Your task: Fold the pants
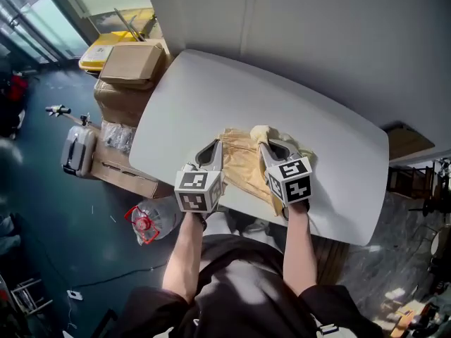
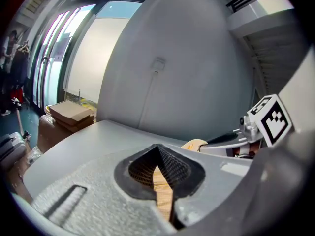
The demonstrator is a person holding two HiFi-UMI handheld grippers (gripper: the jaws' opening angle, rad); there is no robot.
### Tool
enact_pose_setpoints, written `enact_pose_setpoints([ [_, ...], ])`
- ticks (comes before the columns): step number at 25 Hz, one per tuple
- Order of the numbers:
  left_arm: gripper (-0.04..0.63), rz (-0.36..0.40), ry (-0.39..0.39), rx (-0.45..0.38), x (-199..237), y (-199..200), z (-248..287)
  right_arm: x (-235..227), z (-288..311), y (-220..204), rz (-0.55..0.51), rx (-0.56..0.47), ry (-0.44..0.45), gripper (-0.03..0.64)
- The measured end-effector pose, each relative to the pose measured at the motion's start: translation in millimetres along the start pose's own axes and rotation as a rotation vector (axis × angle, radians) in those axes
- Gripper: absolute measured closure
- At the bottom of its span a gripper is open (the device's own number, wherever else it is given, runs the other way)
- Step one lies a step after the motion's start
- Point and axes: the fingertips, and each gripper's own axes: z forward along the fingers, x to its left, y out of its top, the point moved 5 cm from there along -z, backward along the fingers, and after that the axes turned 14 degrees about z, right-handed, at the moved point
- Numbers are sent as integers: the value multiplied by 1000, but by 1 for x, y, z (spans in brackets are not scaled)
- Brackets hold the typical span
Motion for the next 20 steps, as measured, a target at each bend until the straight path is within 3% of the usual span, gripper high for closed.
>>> enact_pose_setpoints([
  [5,592,-42,66,31,51,-20,-15,48,51,-5,-120,126,34,584],
  [9,592,-66,69,50,66,-30,-15,78,72,-14,-166,194,122,584],
  [14,592,-77,45,88,69,-42,-7,100,101,-48,-166,330,233,581],
  [20,592,-85,40,152,74,-68,-3,112,133,-91,-96,410,319,543],
])
